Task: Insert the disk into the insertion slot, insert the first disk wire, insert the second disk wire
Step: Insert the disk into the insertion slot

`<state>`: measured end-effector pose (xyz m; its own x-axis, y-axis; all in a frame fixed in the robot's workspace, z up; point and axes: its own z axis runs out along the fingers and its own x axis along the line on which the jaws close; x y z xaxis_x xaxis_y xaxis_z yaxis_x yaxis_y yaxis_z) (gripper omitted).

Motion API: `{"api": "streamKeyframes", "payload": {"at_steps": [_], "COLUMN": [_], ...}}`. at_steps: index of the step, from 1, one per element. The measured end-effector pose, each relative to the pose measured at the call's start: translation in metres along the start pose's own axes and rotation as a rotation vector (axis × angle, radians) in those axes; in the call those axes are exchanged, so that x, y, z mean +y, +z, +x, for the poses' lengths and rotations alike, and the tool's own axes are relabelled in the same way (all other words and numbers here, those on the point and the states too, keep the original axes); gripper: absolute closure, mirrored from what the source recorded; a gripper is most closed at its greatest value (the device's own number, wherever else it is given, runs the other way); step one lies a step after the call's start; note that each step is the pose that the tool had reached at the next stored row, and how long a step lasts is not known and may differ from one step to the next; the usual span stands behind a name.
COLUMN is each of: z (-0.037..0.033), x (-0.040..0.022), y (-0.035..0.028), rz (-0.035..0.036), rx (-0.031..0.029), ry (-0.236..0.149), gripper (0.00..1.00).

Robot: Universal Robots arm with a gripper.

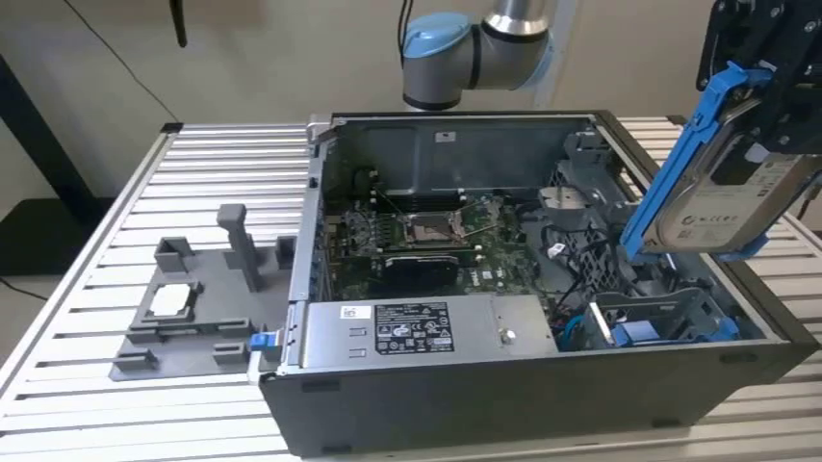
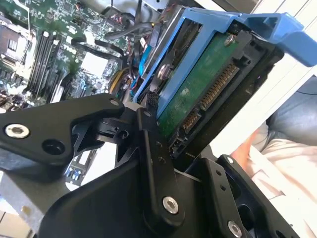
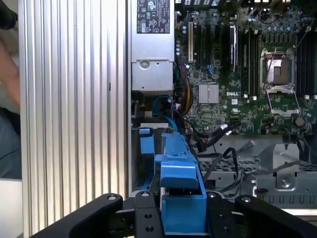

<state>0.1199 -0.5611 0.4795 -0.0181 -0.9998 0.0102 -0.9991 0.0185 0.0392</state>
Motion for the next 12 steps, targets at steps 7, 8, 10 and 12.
{"api": "streamKeyframes", "payload": {"at_steps": [7,8,10,12], "z": [-0.0001,-0.0001,-0.0001,-0.0001], "x": [-0.0002,-0.0002,-0.0003,-0.0003], "y": [0.0057,0.0064,0.0078,0.0092], "rz": [-0.0002,-0.0002,-0.0003,-0.0003], "rx": [0.0001,0.0001,0.0001,0.0001], "ry": [0.0,0.0,0.0,0.0], "gripper": [0.67,0.67,0.67,0.67]}}
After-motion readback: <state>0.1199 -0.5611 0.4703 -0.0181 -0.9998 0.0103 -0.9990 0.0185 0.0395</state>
